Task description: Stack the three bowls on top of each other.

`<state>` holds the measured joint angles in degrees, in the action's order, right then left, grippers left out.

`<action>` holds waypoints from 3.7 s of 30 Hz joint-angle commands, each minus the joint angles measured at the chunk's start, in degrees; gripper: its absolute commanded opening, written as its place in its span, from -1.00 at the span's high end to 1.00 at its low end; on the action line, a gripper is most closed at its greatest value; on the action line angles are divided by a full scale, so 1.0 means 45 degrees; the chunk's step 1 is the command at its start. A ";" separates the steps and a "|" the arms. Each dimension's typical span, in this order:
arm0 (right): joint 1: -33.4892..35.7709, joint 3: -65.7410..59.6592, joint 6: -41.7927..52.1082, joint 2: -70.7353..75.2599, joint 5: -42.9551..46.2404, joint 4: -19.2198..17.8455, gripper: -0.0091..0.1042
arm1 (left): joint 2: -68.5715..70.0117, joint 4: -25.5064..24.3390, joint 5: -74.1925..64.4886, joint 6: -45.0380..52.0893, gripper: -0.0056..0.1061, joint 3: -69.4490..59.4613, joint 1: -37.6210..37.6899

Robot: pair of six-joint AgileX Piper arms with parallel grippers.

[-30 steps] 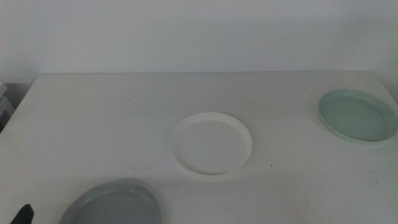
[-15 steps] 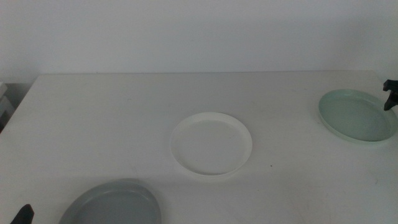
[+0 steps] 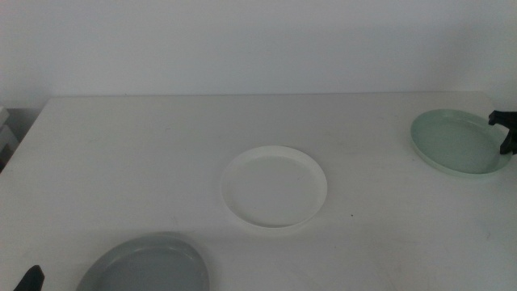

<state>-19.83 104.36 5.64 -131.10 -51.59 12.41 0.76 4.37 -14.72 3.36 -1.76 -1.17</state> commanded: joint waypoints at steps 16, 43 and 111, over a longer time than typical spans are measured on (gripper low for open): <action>0.4283 -0.2971 0.0925 0.5606 0.0838 0.3370 0.86 | 0.0171 0.0087 0.1031 -0.0169 -0.97 0.0057 -0.0014; 0.8649 -0.2971 0.0488 0.3347 0.2432 0.2820 0.86 | 0.0171 0.0087 0.1031 -0.0169 -0.97 0.0057 -0.0014; 0.8523 -1.0287 0.1767 2.0450 0.1097 0.1534 -0.08 | 0.0171 -0.0541 0.1031 0.0112 -0.97 0.0057 -0.0014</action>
<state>18.97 56.89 13.38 -39.01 -50.70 18.88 0.77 1.99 -14.72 3.86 -1.76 -1.34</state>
